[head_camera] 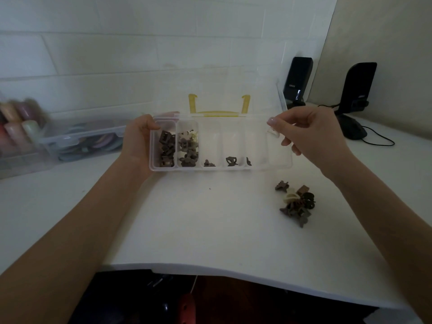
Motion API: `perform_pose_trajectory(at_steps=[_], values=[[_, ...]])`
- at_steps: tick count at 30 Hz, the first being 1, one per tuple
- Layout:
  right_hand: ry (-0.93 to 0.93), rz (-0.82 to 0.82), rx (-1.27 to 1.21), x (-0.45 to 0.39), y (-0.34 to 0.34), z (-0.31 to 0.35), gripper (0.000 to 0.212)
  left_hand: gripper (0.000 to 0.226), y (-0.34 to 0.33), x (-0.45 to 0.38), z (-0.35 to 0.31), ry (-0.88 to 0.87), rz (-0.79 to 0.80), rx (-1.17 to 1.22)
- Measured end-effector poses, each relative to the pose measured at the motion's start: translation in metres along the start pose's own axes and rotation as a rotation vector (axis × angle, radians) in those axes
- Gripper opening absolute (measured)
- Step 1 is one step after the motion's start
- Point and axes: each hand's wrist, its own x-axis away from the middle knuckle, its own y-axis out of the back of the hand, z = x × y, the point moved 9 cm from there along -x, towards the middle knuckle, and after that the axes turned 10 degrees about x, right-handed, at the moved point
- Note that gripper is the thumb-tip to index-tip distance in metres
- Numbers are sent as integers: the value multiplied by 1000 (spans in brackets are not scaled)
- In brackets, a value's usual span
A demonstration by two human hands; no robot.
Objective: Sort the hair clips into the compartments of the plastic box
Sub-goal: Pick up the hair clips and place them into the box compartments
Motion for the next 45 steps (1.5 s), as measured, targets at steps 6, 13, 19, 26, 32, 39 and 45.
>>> perform_pose_trajectory(at_steps=[6, 13, 19, 26, 32, 39, 45], values=[[63, -12, 109, 1, 0, 6, 14, 43, 0, 1, 0, 0, -6, -23], [129, -26, 59, 7, -4, 17, 9, 45, -5, 2, 1, 8, 23, -20], [228, 70, -33, 17, -20, 31, 3, 45, -5, 0, 4, -7, 23, -49], [255, 43, -112, 19, -22, 33, 7, 49, -8, -1, 7, 3, 22, -56], [510, 121, 307, 36, -52, 48, 17, 43, -15, 3, 11, 29, 34, -74], [471, 95, 326, 31, -41, 48, 15, 27, -7, 3, 13, 42, -13, -67], [409, 396, 519, 25, -38, 33, 4, 31, -3, 4, 8, 29, -53, 16]])
